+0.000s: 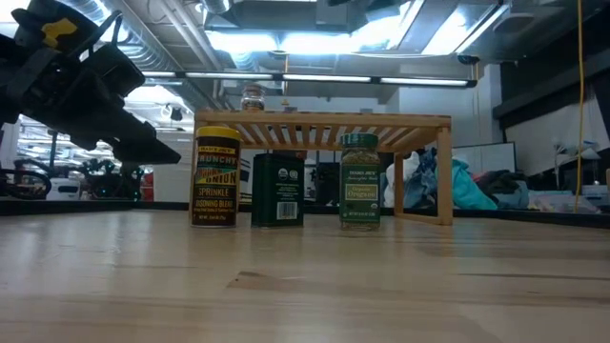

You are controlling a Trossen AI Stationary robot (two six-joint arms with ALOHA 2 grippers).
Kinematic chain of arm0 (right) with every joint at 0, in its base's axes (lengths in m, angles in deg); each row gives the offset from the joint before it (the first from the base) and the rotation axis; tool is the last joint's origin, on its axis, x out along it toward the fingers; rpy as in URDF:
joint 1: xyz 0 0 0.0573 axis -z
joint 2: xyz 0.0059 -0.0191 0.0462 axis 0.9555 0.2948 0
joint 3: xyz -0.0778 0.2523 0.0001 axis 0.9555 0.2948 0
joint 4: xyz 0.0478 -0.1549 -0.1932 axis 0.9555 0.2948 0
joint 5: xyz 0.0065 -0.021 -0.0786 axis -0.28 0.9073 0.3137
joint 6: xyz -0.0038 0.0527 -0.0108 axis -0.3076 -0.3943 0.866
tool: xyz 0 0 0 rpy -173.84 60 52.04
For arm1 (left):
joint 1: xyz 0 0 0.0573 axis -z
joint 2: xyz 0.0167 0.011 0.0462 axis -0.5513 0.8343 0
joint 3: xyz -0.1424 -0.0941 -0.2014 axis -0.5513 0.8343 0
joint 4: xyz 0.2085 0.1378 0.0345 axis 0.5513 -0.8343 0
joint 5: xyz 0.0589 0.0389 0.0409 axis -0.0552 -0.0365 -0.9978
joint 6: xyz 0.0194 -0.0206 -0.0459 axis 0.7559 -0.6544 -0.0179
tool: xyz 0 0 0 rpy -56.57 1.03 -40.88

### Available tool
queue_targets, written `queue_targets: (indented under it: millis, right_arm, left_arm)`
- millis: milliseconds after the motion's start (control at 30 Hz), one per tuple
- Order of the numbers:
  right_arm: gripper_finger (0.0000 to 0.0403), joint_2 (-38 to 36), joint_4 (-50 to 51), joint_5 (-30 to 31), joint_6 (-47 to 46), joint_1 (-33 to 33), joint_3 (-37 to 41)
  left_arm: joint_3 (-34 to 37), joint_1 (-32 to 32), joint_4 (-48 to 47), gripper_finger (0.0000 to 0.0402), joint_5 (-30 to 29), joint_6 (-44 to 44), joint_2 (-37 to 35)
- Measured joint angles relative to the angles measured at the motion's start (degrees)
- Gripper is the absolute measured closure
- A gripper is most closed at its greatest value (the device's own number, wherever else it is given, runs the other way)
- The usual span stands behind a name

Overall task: Shelf spices
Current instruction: Put the green seasoning bottle on the shelf

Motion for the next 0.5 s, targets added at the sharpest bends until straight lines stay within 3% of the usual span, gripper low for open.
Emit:
queue_targets:
  millis: [133,300,500]
  right_arm:
    - [0.0194,-0.1,9.6,10.0,-7.0,-6.7,0.1]
    - [0.0194,-0.4,13.7,22.6,-17.4,-15.4,4.5]
    - [0.0194,-0.8,20.7,35.0,-36.3,-24.4,11.9]
  left_arm:
    - [0.0,0.0,0.0,0.0068,0.0,0.0,0.0]
    - [0.0,0.0,0.0,0.0068,0.0,0.0,0.0]
    - [0.0,0.0,-0.1,0.0068,0.0,0.9,0.0]
